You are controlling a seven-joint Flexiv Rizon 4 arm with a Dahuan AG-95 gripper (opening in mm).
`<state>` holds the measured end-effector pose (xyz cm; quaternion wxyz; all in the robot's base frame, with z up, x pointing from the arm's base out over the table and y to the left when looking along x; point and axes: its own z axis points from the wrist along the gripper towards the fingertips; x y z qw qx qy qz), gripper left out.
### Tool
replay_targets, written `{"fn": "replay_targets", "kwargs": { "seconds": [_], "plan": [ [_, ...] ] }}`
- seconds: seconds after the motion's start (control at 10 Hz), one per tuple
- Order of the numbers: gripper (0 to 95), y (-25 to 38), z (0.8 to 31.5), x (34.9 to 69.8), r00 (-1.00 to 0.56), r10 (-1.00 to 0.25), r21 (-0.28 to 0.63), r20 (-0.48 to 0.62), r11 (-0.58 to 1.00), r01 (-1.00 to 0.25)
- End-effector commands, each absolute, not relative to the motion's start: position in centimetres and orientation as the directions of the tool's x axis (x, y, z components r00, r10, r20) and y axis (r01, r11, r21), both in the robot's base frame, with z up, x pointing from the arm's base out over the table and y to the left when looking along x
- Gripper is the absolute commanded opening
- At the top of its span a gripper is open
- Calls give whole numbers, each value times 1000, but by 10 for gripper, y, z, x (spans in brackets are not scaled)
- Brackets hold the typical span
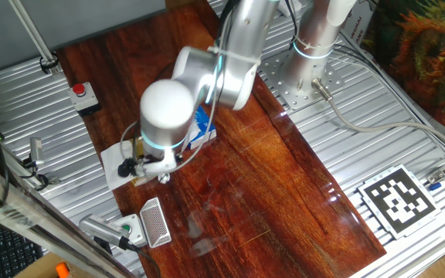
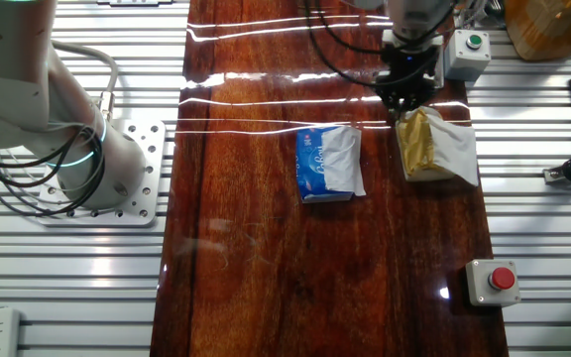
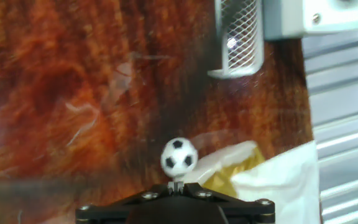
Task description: Push the soccer ball into the goal
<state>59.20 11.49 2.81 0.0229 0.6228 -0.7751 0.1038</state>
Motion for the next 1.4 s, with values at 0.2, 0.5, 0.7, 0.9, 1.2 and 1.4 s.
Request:
{"fn": "replay_targets", "kwargs": {
  "seconds": [0.2, 0.5, 0.7, 0.9, 1.2, 1.4],
  "plan": [
    [0, 114, 31, 588, -226, -963, -128, 146, 208, -970],
    [0, 123, 30, 586, -247, -961, -125, 127, 231, -965],
    [0, 134, 30, 586, -256, -958, -126, 131, 240, -962],
    [0, 135, 32, 587, -256, -958, -124, 131, 241, -963],
    [0, 140, 34, 589, -262, -956, -123, 131, 247, -961],
    [0, 149, 35, 590, -277, -953, -122, 121, 263, -957]
  ]
}}
